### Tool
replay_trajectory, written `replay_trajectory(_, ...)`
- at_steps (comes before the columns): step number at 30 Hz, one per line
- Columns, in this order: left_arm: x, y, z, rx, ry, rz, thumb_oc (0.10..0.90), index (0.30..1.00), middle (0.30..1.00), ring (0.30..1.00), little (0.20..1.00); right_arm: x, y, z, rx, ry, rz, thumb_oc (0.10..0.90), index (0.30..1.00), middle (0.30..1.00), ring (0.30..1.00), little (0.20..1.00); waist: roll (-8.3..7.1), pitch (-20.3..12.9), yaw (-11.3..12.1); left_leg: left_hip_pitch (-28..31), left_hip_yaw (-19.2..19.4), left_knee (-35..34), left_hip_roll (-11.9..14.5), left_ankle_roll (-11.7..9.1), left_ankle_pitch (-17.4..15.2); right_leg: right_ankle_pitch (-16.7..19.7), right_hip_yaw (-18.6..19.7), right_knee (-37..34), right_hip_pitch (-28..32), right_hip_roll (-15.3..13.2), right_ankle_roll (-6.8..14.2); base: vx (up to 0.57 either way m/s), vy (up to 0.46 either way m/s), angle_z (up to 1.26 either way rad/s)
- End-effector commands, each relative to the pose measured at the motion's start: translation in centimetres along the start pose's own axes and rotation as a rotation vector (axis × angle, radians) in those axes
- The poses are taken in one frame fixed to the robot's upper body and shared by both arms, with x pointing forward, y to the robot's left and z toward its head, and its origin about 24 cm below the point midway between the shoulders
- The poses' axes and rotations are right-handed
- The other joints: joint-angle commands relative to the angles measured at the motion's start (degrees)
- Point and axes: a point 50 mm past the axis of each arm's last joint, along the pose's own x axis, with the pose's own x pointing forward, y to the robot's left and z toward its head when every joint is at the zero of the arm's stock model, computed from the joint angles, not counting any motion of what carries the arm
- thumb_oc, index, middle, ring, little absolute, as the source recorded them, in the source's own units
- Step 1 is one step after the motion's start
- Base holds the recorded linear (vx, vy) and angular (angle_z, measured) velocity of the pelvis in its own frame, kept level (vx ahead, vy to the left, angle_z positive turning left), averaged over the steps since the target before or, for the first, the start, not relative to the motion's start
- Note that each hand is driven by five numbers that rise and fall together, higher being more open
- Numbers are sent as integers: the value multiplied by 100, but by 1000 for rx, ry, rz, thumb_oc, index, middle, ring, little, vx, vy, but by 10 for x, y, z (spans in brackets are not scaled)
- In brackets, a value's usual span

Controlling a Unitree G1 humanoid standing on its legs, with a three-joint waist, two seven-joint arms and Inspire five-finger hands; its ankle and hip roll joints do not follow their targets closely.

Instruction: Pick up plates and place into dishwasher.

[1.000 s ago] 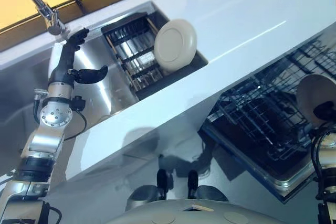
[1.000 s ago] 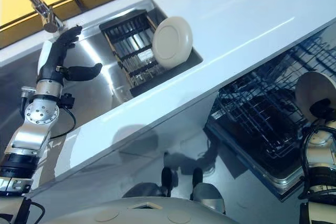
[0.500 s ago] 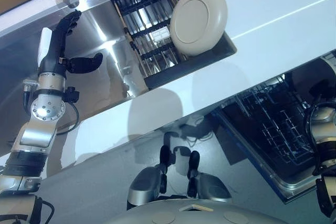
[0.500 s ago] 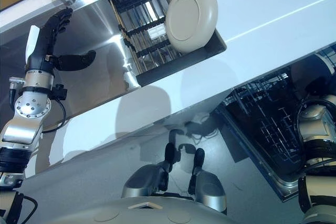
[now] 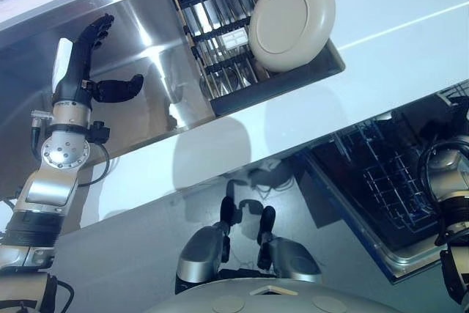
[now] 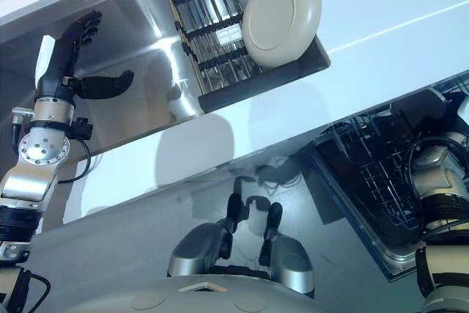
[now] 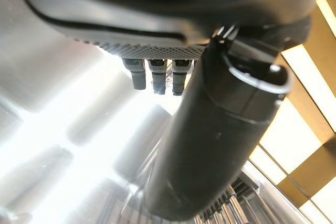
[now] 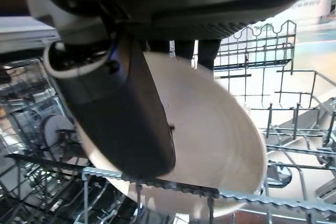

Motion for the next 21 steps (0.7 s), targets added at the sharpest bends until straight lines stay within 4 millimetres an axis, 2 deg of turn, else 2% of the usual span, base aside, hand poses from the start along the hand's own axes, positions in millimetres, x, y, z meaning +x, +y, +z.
replay_trajectory(1,8,29,44,-7,-245,107,800,900,900,900,900,3,-26,14,-41,-132,-85,800,900,900,900,900,-124,-822,-75,-479,152,615,-50,-376,-492,-937,121,1190,-381,67,282,-8,46,-5)
replay_trajectory(6,3,26,40,-9,-237,108,800,900,900,900,900,-9,-27,20,45,-209,-98,800,900,900,900,900,-145,-969,-216,-249,267,414,-36,-325,-511,-919,221,1091,-254,100,339,-4,50,-10)
replay_trajectory(16,-6,27,34,-7,-223,127,800,900,900,900,900,-27,-45,19,238,-285,-169,800,900,900,900,900,-169,-1280,-477,132,454,86,-29,-232,-582,-928,393,999,-98,98,449,-38,81,-12)
replay_trajectory(21,-10,29,31,20,-219,149,800,900,900,900,900,-42,-53,24,389,-343,-259,800,900,900,900,900,-187,-1434,-617,253,565,10,-57,-167,-601,-767,504,865,-91,87,510,-68,107,-15)
